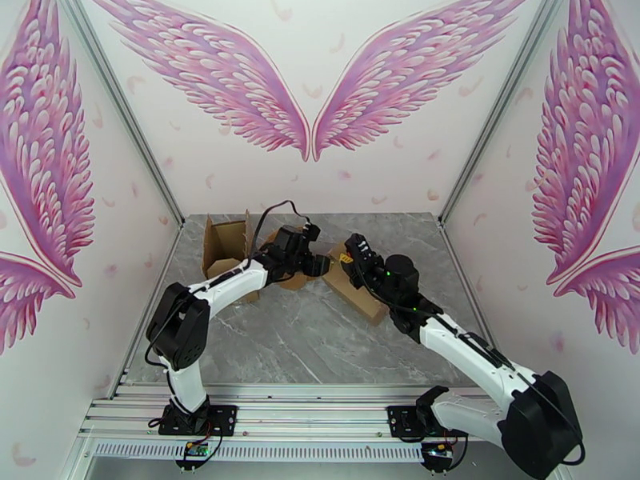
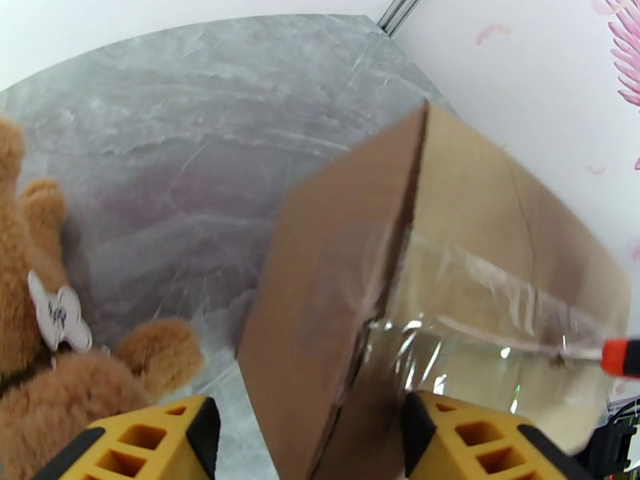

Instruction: Unpack the express box

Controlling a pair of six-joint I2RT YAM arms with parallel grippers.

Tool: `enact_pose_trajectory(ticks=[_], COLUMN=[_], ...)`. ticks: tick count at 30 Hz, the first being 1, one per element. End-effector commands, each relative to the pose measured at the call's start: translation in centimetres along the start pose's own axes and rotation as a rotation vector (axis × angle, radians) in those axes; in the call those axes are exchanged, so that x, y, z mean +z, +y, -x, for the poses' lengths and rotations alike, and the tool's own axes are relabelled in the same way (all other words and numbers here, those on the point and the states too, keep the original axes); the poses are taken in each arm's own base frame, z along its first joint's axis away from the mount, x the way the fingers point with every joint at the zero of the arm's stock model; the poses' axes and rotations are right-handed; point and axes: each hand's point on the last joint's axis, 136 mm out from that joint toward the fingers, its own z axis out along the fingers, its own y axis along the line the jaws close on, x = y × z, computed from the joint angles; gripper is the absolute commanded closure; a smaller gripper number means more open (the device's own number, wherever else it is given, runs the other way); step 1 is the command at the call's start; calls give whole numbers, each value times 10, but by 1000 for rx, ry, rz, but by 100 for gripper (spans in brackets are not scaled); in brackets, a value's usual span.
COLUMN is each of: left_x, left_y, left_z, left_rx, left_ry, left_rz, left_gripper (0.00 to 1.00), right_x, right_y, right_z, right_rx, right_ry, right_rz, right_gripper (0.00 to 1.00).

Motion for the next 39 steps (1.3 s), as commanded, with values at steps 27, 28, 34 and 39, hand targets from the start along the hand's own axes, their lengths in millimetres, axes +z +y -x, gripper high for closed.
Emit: enact_pose_trajectory(ticks=[27,28,34,39], left_x=[50,51,67,74], left_y=[-13,-13,-13,-1], left_z=[25,27,18,10], left_rx=[108,105,84,50], left_ry=[174,176,244,258], left_rz=[-240,-245,-271,-254], left_gripper=[32,32,35,48], right_x=[23,23,22,20], right_y=[-22,-23,-23,-24], right_z=[-8,-10,-7,0], right_rx=[-31,-29,-27,-33], right_ry=[31,35,31,27], right_rz=[78,78,78,79], right_gripper=[100,100,100,100])
